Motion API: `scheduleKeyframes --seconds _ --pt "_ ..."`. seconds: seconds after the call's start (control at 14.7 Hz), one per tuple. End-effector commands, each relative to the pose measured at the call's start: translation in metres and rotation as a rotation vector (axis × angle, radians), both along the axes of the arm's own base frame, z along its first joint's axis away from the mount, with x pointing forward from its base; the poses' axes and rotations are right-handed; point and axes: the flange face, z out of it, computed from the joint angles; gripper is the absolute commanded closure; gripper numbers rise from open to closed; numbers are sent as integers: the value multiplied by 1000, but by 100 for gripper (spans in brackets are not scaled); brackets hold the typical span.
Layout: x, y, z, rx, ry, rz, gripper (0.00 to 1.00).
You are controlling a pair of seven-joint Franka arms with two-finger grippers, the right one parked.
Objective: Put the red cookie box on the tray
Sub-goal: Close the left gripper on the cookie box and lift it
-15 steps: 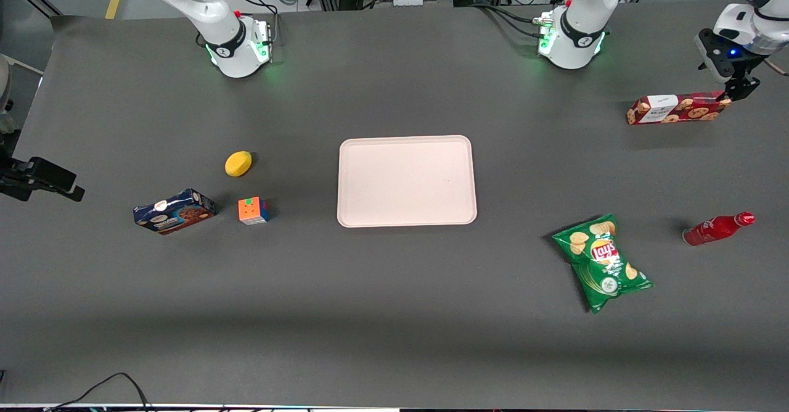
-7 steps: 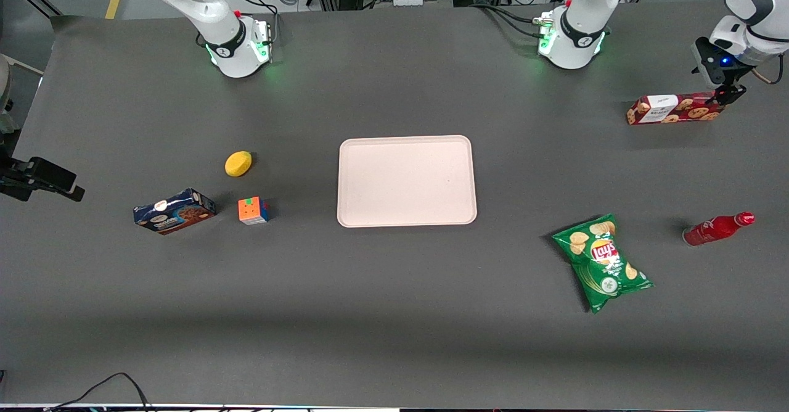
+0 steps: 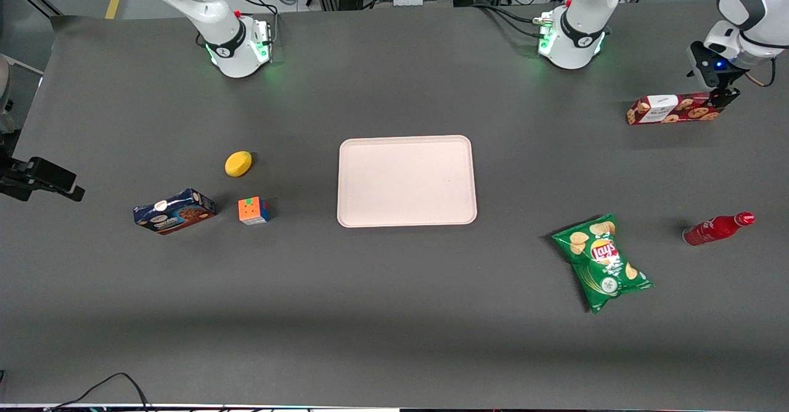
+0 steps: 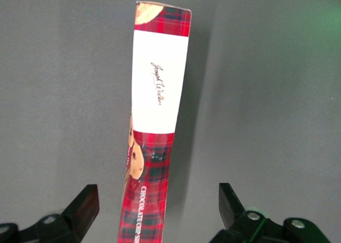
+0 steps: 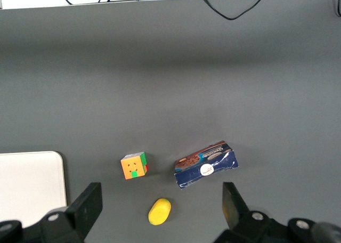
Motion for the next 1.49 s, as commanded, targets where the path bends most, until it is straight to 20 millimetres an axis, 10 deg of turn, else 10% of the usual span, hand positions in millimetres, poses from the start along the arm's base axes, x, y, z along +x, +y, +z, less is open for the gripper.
scheduleKeyframes --seconds 0.0,0.95,1.29,1.43 --pt "-15 -15 -19 -16 -27 -20 0" --pt "-19 -19 -54 -34 -15 12 18" --pt "-15 -23 -57 -33 -15 2 99" --pt "-12 -24 -56 -29 -17 7 100"
